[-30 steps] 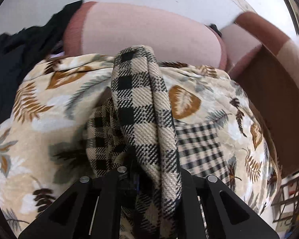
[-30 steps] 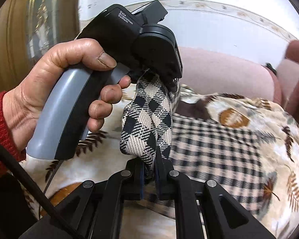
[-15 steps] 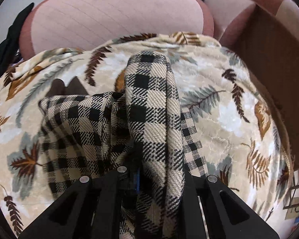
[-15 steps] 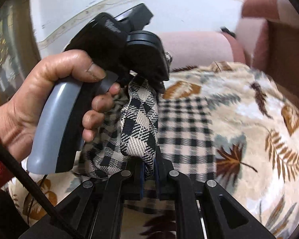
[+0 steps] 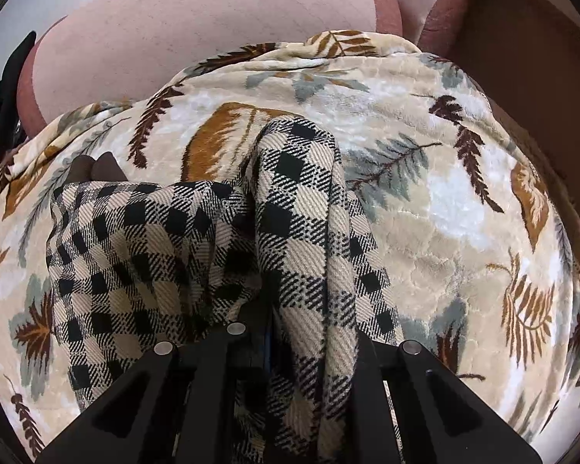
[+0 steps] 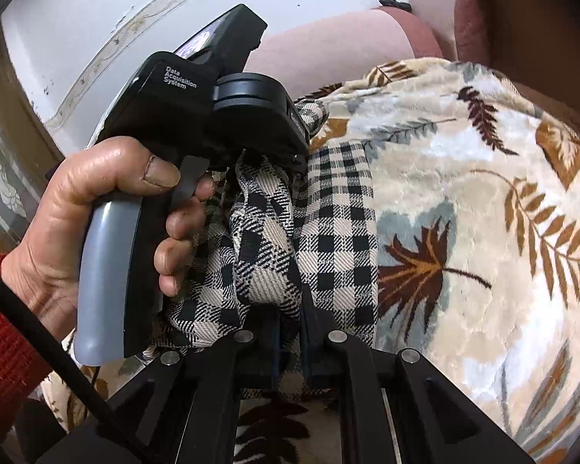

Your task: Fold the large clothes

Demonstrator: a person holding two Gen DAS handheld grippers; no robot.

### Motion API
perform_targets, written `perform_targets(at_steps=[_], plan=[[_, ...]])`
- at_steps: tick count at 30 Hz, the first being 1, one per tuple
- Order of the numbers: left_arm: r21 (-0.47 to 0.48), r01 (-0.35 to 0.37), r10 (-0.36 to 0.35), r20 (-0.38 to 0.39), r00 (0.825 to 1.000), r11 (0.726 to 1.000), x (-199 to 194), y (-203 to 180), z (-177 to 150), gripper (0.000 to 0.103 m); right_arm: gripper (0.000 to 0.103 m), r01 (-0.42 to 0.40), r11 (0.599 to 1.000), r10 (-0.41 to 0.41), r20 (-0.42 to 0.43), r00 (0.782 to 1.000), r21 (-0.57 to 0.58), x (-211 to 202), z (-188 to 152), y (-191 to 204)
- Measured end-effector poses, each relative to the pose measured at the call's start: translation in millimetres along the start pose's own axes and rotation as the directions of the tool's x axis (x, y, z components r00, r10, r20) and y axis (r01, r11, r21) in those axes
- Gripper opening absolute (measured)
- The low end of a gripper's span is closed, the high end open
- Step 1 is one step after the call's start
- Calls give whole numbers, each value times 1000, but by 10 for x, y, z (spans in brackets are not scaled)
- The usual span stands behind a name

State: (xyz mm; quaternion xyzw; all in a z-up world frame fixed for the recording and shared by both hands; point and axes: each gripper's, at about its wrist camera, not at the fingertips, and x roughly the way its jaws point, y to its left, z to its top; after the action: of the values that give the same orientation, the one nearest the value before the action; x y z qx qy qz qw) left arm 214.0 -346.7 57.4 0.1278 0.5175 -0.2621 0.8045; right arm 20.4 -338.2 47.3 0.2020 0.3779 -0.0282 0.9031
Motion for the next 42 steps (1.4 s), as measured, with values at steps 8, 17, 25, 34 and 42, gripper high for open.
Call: perform_targets(at_steps=[8,17,25,34,42], plan=[[68,-51,48,33,998,996,-51,-178,-57,11,8,16,1000,-16,-20,1000,4,14,-105,-16],[70,-41,37,56,998,997,-280,-217,-72,20,8,-23,997,26,-42,999,77,33,-86,-174],[7,59,-59,103,993,998,-804,43,-282,27,8,-72,986,82,-63,995,153,21,-116,-327],[-41,36,-24,259,966,998,-1439,433,-553,58,10,-119,930,163,-99,982,347,116,-174,-632],[-25,5,0,205,979,1000,-1325,643,-1157,58,33,-101,896,85,57,995,432,-399,-20,-937]])
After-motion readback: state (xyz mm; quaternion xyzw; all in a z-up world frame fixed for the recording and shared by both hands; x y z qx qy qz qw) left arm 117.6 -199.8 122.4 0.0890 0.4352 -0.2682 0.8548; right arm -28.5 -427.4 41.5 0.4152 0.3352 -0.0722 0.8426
